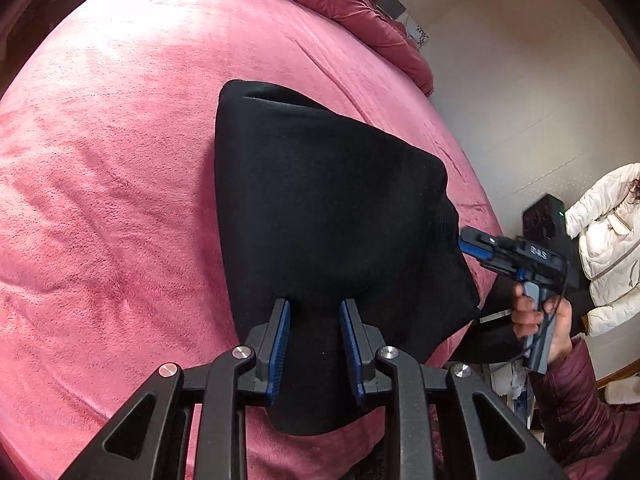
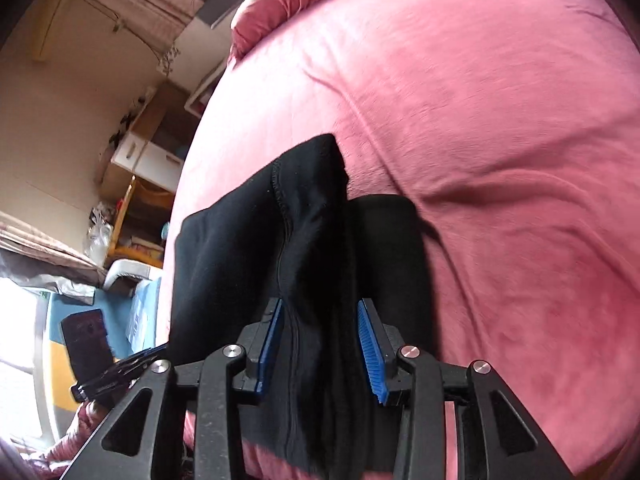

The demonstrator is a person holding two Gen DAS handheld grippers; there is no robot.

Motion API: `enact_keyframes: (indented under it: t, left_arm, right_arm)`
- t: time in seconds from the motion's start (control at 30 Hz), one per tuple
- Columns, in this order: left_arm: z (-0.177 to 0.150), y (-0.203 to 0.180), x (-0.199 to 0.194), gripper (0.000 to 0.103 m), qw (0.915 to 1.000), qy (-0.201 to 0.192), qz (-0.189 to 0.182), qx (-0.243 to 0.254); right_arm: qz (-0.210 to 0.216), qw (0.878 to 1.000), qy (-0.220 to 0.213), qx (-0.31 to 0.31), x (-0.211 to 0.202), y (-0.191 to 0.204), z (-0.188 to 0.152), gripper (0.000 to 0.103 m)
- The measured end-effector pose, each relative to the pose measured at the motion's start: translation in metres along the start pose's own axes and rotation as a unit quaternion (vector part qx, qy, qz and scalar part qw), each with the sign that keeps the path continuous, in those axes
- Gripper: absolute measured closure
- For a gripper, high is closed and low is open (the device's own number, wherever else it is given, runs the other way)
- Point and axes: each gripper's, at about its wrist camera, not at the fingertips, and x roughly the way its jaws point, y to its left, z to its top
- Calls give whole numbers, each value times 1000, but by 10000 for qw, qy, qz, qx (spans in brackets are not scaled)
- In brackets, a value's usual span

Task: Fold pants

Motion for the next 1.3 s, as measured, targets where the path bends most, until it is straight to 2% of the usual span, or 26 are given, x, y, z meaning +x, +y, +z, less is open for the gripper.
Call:
enact_keyframes:
  t: [0.13, 0.3, 0.4, 0.5, 0.57, 0.63, 0.73, 0.83, 0.9, 1.03, 1.07, 1.2, 1.3]
  left_arm:
    - [-4, -8, -1, 76, 9999, -67, 64, 87]
    - [-7, -18, -2, 76, 9997, -103, 135, 182]
    - [-9, -22, -4, 76, 9995, -130, 154, 240]
    - [-10, -26, -5, 76, 9991, -143, 224, 333]
    - [-11, -30, -9, 76, 9987, -219, 251, 398]
    - [-13, -37, -14, 76, 9978, -316, 163, 554]
    - [-18, -45, -6, 76, 9968, -118, 129, 780]
    - [-24, -48, 14, 76, 9952, 214, 327, 896]
    - [-26, -52, 17, 74, 9938, 179, 452, 996]
    - [-23, -52, 14, 73, 9950, 115, 422, 896]
    - [-23, -53, 13, 73, 9950, 60, 431, 897]
    - [-21, -57, 3, 72, 9943, -224, 452, 935]
    - [-13, -59, -4, 71, 9935, -463, 473, 926]
  right_arm:
    - [13, 10000, -38, -32, -23, 0, -21, 64]
    - [-164, 9996, 166, -177, -12, 11, -42, 64]
    - [-332, 9985, 282, -325, -4, 18, -46, 69]
    - [-676, 9960, 261, -529, -3, 26, -46, 95]
    - [-673, 9955, 156, -653, -12, 32, -46, 96]
    - [-843, 9922, 111, -907, -22, 40, -51, 97]
    - [-1206, 9885, 292, -870, -13, 28, -59, 100]
    - [-1233, 9899, 428, -558, 3, 6, -64, 100]
    - [-1250, 9896, 392, -586, 5, 7, -65, 99]
    - [-1246, 9893, 386, -653, -1, 13, -64, 98]
    - [-1190, 9903, 322, -637, -6, 15, -63, 95]
    - [-1096, 9920, -8, -632, -23, 23, -51, 67]
    - [-1065, 9924, -264, -550, -24, 29, -31, 63]
